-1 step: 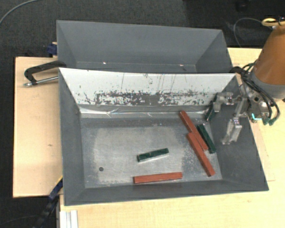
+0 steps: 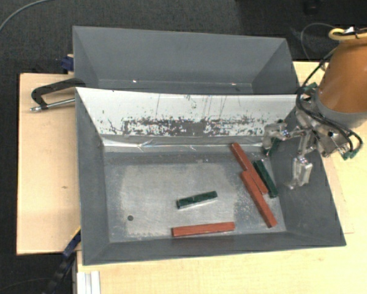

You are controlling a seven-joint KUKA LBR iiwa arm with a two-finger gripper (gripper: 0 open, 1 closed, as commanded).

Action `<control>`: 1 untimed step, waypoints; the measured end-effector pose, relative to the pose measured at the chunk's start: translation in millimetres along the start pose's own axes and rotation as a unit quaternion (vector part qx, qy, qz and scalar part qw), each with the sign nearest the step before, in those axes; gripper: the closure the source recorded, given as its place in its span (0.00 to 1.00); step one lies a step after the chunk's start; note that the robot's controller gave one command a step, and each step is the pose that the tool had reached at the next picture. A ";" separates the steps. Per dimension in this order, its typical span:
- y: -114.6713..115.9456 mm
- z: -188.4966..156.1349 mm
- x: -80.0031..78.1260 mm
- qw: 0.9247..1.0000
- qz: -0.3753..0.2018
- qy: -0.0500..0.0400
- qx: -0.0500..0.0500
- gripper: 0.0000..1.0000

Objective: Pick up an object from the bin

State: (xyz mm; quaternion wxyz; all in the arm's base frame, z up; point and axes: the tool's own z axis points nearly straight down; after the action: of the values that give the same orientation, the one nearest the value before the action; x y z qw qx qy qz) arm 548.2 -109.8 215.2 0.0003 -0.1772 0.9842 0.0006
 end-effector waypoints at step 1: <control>37.3 77.7 -46.1 0.998 -0.055 0.001 -0.001 0.00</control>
Offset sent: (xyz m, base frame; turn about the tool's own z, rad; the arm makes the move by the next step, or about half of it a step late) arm 0.0301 0.0485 -0.0772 -0.1093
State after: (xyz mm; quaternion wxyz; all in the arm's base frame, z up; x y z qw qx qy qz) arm 578.5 -58.7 137.5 -0.0005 -0.2315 0.9728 0.0018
